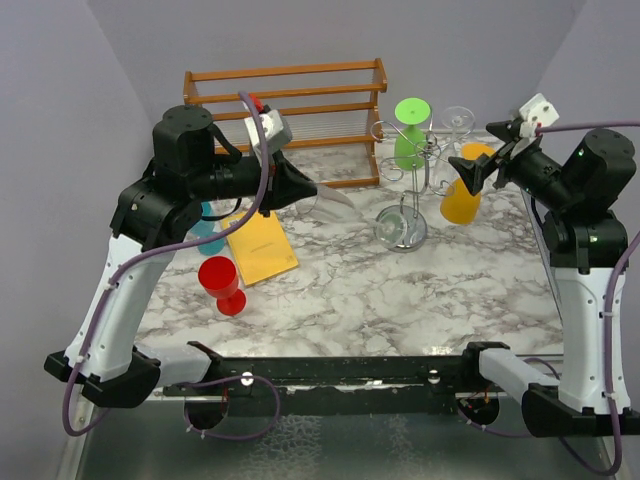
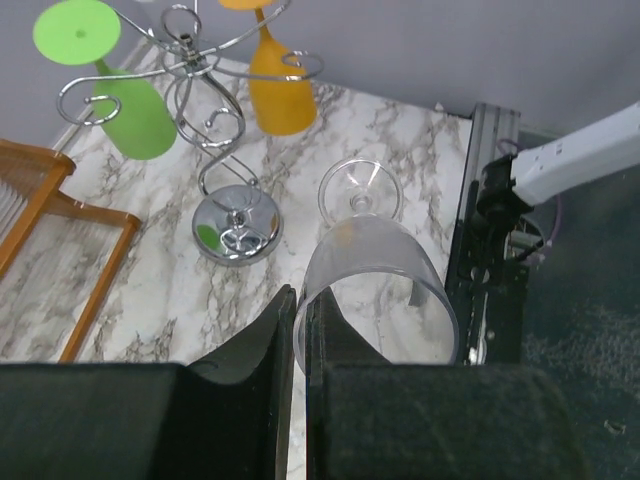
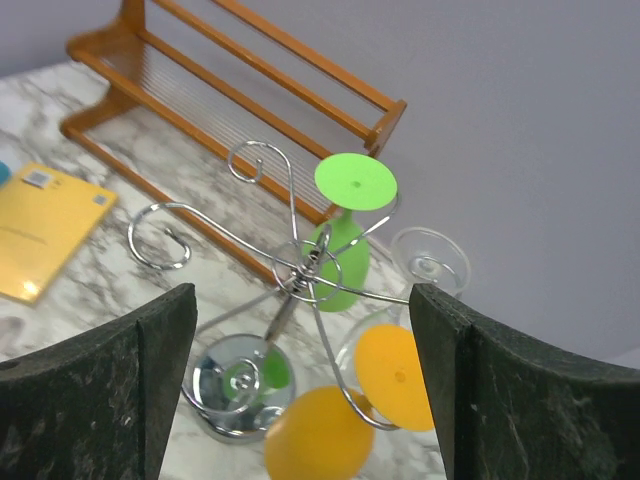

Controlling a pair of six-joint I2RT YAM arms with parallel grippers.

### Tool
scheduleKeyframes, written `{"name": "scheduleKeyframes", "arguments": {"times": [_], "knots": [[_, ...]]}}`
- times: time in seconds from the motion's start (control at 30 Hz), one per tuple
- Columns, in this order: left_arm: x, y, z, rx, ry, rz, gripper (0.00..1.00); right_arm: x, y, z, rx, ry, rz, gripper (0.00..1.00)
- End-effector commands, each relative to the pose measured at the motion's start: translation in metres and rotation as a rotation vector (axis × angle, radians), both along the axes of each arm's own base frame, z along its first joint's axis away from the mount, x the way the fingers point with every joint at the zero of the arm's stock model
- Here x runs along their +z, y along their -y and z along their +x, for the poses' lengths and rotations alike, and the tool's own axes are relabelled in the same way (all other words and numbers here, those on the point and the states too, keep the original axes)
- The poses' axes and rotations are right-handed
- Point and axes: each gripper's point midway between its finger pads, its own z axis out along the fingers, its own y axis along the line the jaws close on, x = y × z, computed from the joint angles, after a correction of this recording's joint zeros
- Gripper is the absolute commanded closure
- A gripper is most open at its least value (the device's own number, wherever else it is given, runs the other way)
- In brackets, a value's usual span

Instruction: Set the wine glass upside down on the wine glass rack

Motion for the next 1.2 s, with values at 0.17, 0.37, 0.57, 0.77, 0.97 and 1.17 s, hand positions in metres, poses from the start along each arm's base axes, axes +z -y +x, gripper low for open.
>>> {"name": "scheduleKeyframes", "arguments": {"times": [0.17, 0.37, 0.57, 0.77, 0.97, 1.17], "knots": [[0.087, 0.003, 0.034, 0.176, 0.081, -0.291, 1.0, 0.032, -0.024, 0.003, 0.06, -0.223, 0.384, 0.23], [0.109, 0.002, 0.052, 0.246, 0.118, -0.354, 1.0, 0.043, -0.034, 0.002, 0.101, -0.302, 0.512, 0.28], [0.125, 0.003, 0.062, 0.27, 0.159, -0.387, 1.0, 0.051, -0.047, -0.001, 0.188, -0.374, 0.584, 0.33], [0.13, 0.005, 0.068, 0.273, 0.159, -0.403, 1.0, 0.055, -0.05, -0.002, 0.205, -0.361, 0.61, 0.39], [0.13, 0.009, 0.073, 0.271, 0.15, -0.411, 1.0, 0.051, -0.058, 0.009, 0.225, -0.384, 0.614, 0.43], [0.131, 0.011, 0.077, 0.27, 0.146, -0.414, 1.0, 0.043, -0.067, 0.014, 0.239, -0.413, 0.613, 0.49]]}}
